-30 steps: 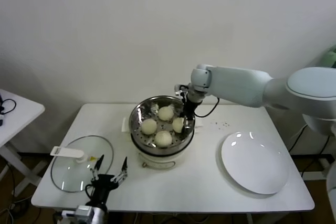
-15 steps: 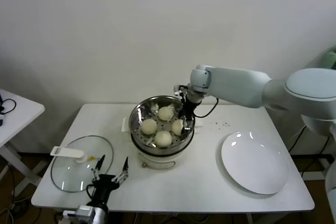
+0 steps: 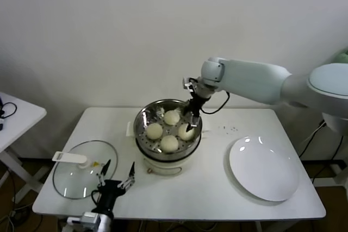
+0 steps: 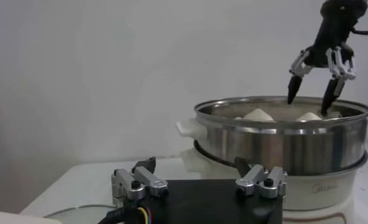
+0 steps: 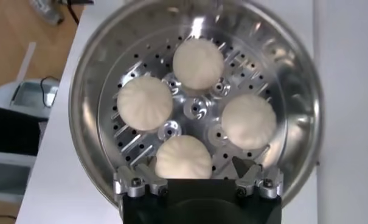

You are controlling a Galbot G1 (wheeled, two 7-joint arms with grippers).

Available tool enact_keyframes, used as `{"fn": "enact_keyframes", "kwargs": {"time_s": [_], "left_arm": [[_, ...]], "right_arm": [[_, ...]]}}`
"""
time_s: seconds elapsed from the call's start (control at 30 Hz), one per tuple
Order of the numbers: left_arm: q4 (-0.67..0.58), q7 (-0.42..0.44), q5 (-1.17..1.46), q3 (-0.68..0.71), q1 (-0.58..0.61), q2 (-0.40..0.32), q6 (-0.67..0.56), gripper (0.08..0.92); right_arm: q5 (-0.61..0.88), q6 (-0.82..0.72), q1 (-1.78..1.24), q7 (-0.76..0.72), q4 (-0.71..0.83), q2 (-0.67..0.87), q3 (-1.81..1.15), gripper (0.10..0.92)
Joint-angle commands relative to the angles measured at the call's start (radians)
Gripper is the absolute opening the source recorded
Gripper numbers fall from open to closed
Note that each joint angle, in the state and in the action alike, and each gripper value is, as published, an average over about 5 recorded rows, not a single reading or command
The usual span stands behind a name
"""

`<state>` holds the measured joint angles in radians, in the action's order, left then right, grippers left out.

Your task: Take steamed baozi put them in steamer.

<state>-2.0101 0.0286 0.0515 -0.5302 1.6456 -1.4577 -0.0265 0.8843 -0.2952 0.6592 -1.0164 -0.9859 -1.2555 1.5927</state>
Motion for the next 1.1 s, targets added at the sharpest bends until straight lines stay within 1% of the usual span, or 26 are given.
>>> {"fn": "enact_keyframes", "kwargs": {"time_s": [0.03, 0.23, 0.37, 0.57, 0.73, 0.8, 0.93, 1.03, 1.1], "left_arm": [[0.000, -0.003, -0.005, -0.001, -0.008, -0.006, 0.003, 0.823], [0.001, -0.005, -0.013, -0.001, -0.014, -0.009, 0.005, 0.823], [-0.006, -0.006, -0.027, 0.001, -0.017, -0.011, 0.006, 0.823], [-0.034, -0.011, -0.044, -0.003, -0.021, -0.018, 0.013, 0.823], [-0.038, -0.017, -0.070, 0.006, -0.019, -0.023, 0.011, 0.823], [-0.040, -0.019, -0.079, 0.012, -0.016, -0.027, 0.011, 0.823], [-0.040, -0.022, -0.099, 0.018, -0.013, -0.028, 0.006, 0.823], [-0.034, -0.026, -0.109, 0.022, -0.012, -0.028, 0.005, 0.823], [-0.032, -0.031, -0.111, 0.026, -0.012, -0.028, 0.005, 0.823]], "right_arm": [[0.033, 0.025, 0.022, 0.100, -0.110, 0.177, -0.111, 0.823], [-0.015, 0.022, 0.000, 0.169, -0.224, 0.337, -0.174, 0.823], [-0.031, 0.027, -0.091, 0.247, -0.301, 0.460, -0.297, 0.823], [-0.143, 0.055, -0.355, 0.347, -0.389, 0.626, -0.638, 0.823], [-0.222, 0.093, -0.691, 0.418, -0.479, 0.739, -1.014, 0.823], [-0.246, 0.124, -0.839, 0.468, -0.523, 0.779, -1.155, 0.823], [-0.279, 0.203, -1.099, 0.572, -0.596, 0.815, -1.385, 0.823], [-0.311, 0.246, -1.342, 0.626, -0.642, 0.783, -1.633, 0.823], [-0.345, 0.282, -1.506, 0.660, -0.670, 0.725, -1.806, 0.823]]}}
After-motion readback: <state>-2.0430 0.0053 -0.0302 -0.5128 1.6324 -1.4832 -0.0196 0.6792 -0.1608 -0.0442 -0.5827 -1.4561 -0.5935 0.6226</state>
